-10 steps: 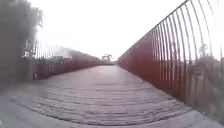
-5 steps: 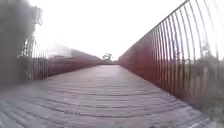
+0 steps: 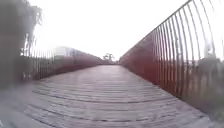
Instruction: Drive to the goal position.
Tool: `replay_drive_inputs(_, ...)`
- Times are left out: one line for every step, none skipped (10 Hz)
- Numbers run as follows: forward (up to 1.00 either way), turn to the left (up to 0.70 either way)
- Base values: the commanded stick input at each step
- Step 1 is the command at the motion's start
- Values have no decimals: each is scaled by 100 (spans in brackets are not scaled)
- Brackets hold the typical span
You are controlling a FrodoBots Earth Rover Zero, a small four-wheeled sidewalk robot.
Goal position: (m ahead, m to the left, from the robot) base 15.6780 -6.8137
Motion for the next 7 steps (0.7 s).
replay_drive_inputs(70,0)
replay_drive_inputs(70,0)
replay_drive_inputs(70,0)
replay_drive_inputs(70,0)
replay_drive_inputs(70,0)
replay_drive_inputs(70,0)
replay_drive_inputs(70,-5)
